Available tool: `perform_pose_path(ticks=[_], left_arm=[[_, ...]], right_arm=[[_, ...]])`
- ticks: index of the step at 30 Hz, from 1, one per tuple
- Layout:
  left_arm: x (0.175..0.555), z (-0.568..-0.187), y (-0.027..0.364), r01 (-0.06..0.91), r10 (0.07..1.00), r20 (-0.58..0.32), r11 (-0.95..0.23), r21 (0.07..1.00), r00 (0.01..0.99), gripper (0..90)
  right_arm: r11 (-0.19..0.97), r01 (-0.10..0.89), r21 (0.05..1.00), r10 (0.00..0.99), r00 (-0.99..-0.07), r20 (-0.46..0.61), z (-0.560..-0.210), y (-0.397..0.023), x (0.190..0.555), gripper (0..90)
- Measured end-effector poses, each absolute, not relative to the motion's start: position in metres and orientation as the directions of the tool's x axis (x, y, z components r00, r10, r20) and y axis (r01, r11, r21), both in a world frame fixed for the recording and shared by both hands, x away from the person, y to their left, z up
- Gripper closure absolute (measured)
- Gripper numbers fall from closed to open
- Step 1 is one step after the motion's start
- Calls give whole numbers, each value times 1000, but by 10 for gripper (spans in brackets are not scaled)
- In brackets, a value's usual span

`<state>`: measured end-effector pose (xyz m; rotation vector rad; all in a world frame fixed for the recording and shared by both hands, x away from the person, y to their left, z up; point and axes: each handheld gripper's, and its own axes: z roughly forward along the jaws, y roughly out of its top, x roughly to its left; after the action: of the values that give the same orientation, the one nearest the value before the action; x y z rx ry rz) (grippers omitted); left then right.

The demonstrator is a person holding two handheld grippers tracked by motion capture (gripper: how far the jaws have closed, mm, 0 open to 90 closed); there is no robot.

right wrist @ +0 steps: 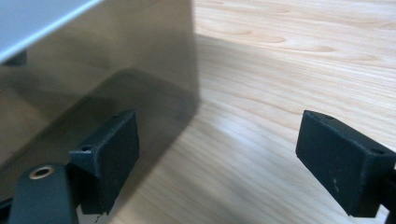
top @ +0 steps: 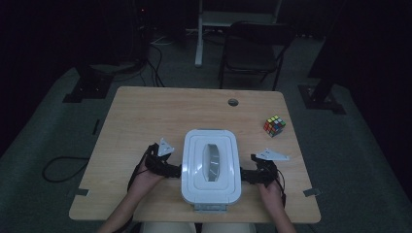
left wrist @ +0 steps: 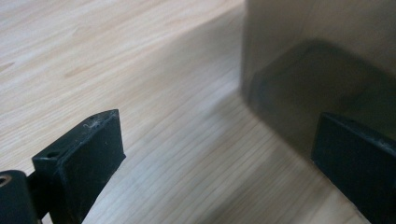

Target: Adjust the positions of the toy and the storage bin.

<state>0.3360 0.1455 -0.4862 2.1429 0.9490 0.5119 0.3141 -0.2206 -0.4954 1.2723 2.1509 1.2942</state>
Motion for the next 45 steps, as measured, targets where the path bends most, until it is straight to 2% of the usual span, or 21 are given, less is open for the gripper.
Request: perform_pose_path(ticks=[6,8,11,13,17,22,27,33,41,45], left_arm=[[337,-491,156,489,761,18,-435,756,648,32],[338,-492,166,522,785,1,-413,747,619,32],[337,-494,177,540,790,-30,-390,746,613,32],[334,-495,183,547,792,-18,-403,734,610,32],[329,-498,198,557,816,14,-408,723,579,32],[321,-504,220,590,843,13,-388,708,538,32],[309,-509,241,615,865,-19,-341,711,501,32],[297,-520,251,640,877,-22,-332,693,479,32],[295,-523,254,634,876,-19,-333,698,482,32],[295,-524,253,632,875,-6,-345,694,484,32]], right_arm=[[121,505,855,859,-485,164,-490,-254,324,129],[94,502,860,868,-464,176,-488,-265,329,129],[57,485,872,905,-395,160,-483,-280,338,129],[20,471,882,895,-402,194,-479,-291,346,128],[37,457,888,907,-389,162,-470,-302,363,128],[70,439,896,915,-385,117,-460,-309,387,120],[68,468,881,924,-362,121,-461,-325,418,120],[85,532,842,959,-274,76,-476,-334,452,121],[115,600,792,968,-247,46,-491,-341,479,122],[118,624,772,964,-259,62,-498,-341,484,165]])
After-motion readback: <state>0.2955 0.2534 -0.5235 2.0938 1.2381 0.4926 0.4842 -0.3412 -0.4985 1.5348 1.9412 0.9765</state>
